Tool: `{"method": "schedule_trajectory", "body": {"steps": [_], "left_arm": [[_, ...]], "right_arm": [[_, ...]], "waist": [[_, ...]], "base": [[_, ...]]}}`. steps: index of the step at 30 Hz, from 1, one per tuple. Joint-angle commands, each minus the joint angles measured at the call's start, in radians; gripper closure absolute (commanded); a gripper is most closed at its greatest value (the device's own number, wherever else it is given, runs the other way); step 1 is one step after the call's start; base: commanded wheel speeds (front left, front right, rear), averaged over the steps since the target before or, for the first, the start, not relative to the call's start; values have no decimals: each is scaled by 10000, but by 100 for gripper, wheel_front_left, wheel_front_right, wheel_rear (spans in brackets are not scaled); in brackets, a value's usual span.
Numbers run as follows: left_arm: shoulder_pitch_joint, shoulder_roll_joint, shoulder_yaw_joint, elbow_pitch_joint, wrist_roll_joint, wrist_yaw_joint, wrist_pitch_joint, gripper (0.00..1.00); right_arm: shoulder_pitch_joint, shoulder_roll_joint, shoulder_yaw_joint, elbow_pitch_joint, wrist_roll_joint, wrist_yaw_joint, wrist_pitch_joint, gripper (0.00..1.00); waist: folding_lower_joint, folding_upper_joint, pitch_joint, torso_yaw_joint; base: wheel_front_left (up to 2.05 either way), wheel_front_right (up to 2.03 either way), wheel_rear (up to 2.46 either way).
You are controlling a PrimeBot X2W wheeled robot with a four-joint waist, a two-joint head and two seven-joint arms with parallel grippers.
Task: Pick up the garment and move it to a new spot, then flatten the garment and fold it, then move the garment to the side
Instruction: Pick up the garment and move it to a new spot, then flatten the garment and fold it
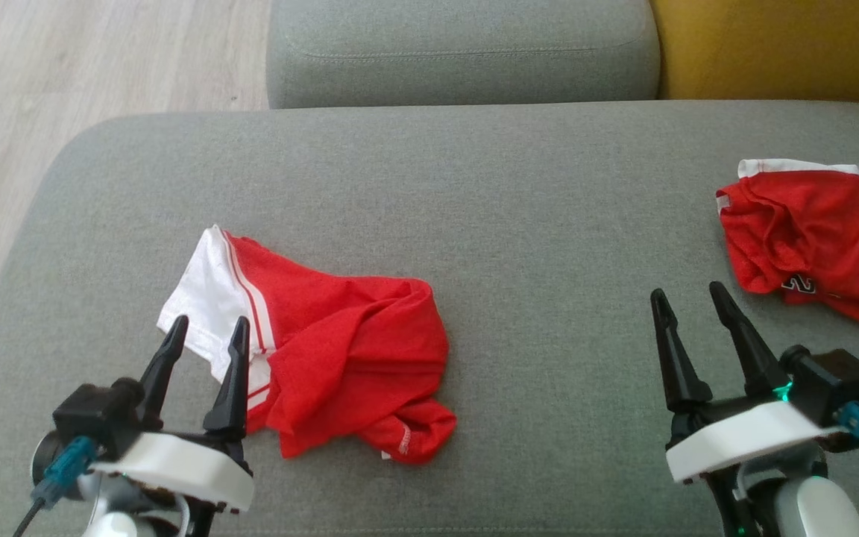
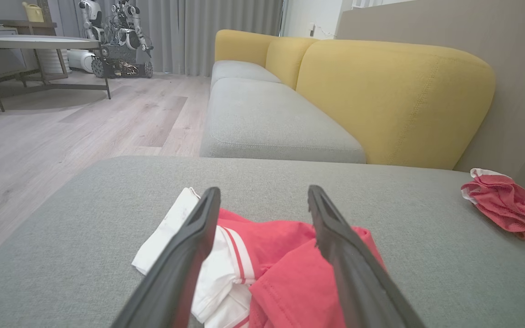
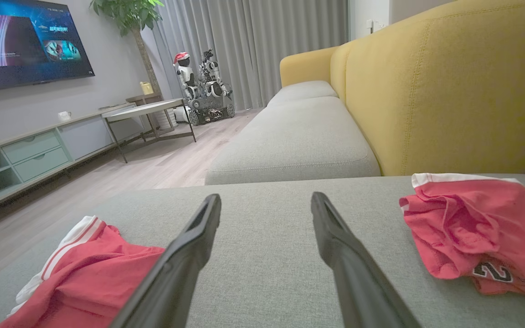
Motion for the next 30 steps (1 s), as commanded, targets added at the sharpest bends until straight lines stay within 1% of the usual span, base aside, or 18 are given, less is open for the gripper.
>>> {"method": "schedule_trajectory", "body": {"steps": [1, 17, 20, 24, 30], "left_arm": [[-387, 176, 340, -251, -47, 23, -102, 0], [-559, 198, 316, -101, -84, 66, -239, 0], [-676, 205, 304, -121, -79, 60, -243, 0], [-858, 160, 284, -130, -72, 66, -304, 0], [-1185, 39, 206, -98, -44, 30, -487, 0]], "right_arm": [[-170, -26, 183, -425, -111, -7, -1, 0], [-147, -26, 92, -568, -200, -7, 24, 0], [-229, -26, 276, -522, -200, -7, 80, 0], [-449, -26, 1183, -176, -125, -7, 261, 0], [-1094, -26, 3345, 807, 390, -7, 345, 0]], "waist": [[0, -1, 5, -16], [0, -1, 130, -101], [0, -1, 279, -17], [0, -1, 509, 197], [0, -1, 958, 692]], "base": [[0, 0, 0], [0, 0, 0], [0, 0, 0], [0, 0, 0], [0, 0, 0]]}}
